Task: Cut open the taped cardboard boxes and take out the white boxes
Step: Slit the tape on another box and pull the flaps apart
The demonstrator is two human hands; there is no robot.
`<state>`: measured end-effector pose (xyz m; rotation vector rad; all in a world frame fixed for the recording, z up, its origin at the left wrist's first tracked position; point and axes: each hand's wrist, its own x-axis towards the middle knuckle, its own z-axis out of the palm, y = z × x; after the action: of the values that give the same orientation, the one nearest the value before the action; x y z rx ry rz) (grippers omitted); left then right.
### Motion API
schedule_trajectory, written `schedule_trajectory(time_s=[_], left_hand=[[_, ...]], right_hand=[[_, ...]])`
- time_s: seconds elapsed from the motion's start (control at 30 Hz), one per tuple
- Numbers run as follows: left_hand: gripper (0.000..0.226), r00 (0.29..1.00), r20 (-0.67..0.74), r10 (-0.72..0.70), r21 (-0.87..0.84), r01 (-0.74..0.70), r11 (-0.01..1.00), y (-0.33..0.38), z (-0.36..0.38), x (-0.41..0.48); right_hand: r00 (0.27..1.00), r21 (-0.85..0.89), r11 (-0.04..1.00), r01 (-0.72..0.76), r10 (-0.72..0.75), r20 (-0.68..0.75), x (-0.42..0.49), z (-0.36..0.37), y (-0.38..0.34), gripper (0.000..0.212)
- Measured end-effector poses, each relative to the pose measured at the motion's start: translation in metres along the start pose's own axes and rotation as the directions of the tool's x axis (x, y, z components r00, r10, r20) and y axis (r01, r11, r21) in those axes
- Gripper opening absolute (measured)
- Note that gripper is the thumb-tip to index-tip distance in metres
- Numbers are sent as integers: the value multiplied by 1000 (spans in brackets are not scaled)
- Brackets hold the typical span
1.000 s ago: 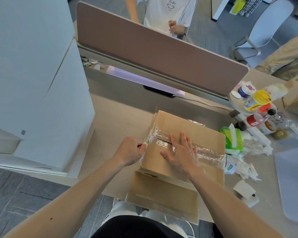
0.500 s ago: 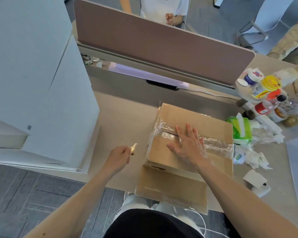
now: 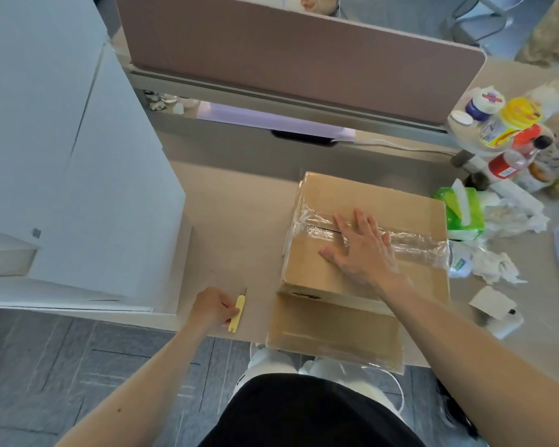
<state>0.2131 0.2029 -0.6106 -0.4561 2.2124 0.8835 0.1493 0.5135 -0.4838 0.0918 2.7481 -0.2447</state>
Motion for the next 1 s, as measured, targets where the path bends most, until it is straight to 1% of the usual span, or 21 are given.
schedule_trajectory(time_s=[0.17,0.27,0.33,0.4,0.47,0.53,0.57,0.63,0.7,0.73,0.8,0.87,0.9,0.93,1.0], left_hand=[[9,999,-42,-14,83,18,996,9,-6,-5],[10,990,-141,22,31,-18,999,25,-15,-11],[12,966,-236,110,-14,-117,993,48,-23,-15],[10,918,-331,218,-73,-255,964,80,-32,-17],[7,842,-422,336,-81,-404,911,122,-41,-19],[7,759,-469,452,-52,-535,843,165,-46,-16],[8,726,-456,514,-25,-588,809,186,-48,-13],[20,681,-354,641,77,-662,745,227,-47,-6],[37,645,-188,741,210,-710,672,263,-44,1],[45,632,-96,769,284,-723,630,280,-41,3],[61,648,100,755,460,-703,542,304,-32,5],[77,680,247,691,619,-659,427,317,-23,9],[84,693,288,661,663,-642,384,320,-20,13],[89,702,306,643,684,-632,364,321,-18,16],[95,705,296,645,701,-619,354,321,-18,22]], right_hand=[[1000,9,1000,3,-3,2,0,1,1,85],[1000,13,1000,0,0,6,0,1,1,86],[1000,17,1000,3,-3,7,-1,0,0,86],[1000,32,999,17,-17,6,-2,-2,1,87],[999,86,996,32,-32,-1,-5,-7,5,86],[1000,206,978,25,-24,-9,-9,-11,15,78],[1000,279,960,22,-15,-28,-11,-14,21,72],[997,353,935,28,2,-83,-17,-17,38,58],[993,310,951,7,30,-114,-22,-19,54,50],[991,275,961,-15,51,-122,-25,-20,60,49],[989,235,971,-56,87,-123,-29,-23,70,48],[990,227,971,-70,95,-104,-30,-27,73,49],[992,217,974,-70,91,-88,-30,-28,72,50],[994,198,978,-68,84,-72,-29,-29,71,52],[996,155,985,-70,79,-47,-26,-30,68,57]])
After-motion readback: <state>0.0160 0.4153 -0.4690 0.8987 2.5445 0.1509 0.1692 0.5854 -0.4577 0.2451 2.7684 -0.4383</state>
